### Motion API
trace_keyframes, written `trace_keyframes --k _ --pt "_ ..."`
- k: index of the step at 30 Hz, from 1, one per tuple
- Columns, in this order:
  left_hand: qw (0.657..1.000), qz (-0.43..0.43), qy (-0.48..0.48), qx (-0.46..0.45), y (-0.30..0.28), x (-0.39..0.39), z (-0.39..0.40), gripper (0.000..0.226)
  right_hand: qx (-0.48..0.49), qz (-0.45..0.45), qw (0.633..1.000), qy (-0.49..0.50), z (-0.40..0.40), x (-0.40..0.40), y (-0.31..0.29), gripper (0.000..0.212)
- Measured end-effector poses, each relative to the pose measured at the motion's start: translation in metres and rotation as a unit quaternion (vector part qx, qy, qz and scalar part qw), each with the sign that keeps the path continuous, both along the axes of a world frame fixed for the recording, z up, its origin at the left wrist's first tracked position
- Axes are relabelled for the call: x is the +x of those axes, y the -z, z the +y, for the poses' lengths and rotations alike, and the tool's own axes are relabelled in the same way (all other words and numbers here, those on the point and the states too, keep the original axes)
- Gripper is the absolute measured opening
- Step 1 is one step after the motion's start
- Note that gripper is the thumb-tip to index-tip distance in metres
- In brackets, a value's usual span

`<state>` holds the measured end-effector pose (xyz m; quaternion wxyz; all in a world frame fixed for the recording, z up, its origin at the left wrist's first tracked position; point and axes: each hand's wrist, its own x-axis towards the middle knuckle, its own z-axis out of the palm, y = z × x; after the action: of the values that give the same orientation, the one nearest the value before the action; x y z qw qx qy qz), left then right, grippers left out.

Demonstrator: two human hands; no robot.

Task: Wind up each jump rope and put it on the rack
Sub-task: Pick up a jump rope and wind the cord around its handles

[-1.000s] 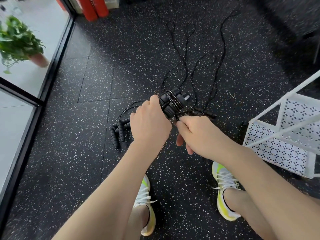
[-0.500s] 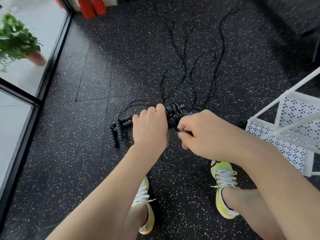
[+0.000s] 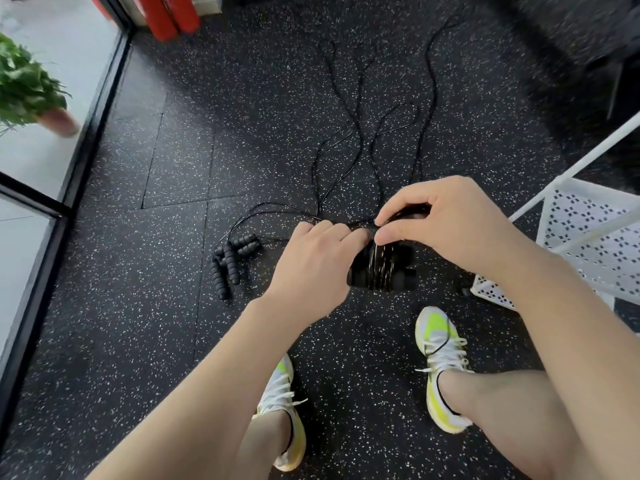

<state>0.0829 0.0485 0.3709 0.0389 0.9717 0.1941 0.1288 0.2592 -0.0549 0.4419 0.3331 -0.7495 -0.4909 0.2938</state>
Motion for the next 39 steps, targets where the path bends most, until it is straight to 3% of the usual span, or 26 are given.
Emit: trace_keyframes --k 5,9,14,17,23,25,27,31,36,39 --pt "0.999 -0.041 0.015 -0.003 -0.005 0.001 0.000 0.038 0.008 0.046 0.999 -0.001 0.000 0.011 0.009 0.003" --pt "0.995 -0.093 0.008 -0.028 -0.012 0.001 0.000 0.037 0.039 0.142 0.989 -0.017 0.003 0.011 0.013 0.008" --pt "0.978 -0.142 -0.103 -0.108 -0.028 0.004 -0.007 0.048 0.101 0.291 0.951 0.033 0.013 -0.007 0.026 0.023" --pt "0.962 -0.132 -0.180 -0.159 -0.039 0.009 -0.007 0.044 0.077 0.273 0.956 0.069 0.014 -0.025 0.030 0.049" --pt "0.932 -0.075 -0.290 -0.205 -0.043 0.017 -0.001 0.024 -0.010 0.196 0.979 0.049 0.019 -0.046 0.040 0.020" --pt "0.929 -0.046 -0.311 -0.197 -0.041 0.016 0.003 0.024 -0.021 0.228 0.973 0.022 0.019 -0.051 0.036 0.013" --pt "0.934 -0.022 -0.312 -0.171 -0.038 0.013 0.005 0.026 -0.023 0.255 0.966 0.015 0.018 -0.056 0.034 0.014" --pt "0.946 0.004 -0.293 -0.137 -0.030 0.015 -0.001 0.033 -0.009 0.161 0.981 0.105 0.018 -0.060 0.040 0.038" --pt "0.944 -0.016 -0.224 -0.243 -0.032 0.012 0.000 0.071 0.015 0.182 0.972 0.144 0.020 -0.044 0.041 0.047" --pt "0.938 -0.053 -0.213 -0.269 -0.033 0.008 0.006 0.063 0.011 0.096 0.985 0.140 0.017 -0.041 0.037 0.048"
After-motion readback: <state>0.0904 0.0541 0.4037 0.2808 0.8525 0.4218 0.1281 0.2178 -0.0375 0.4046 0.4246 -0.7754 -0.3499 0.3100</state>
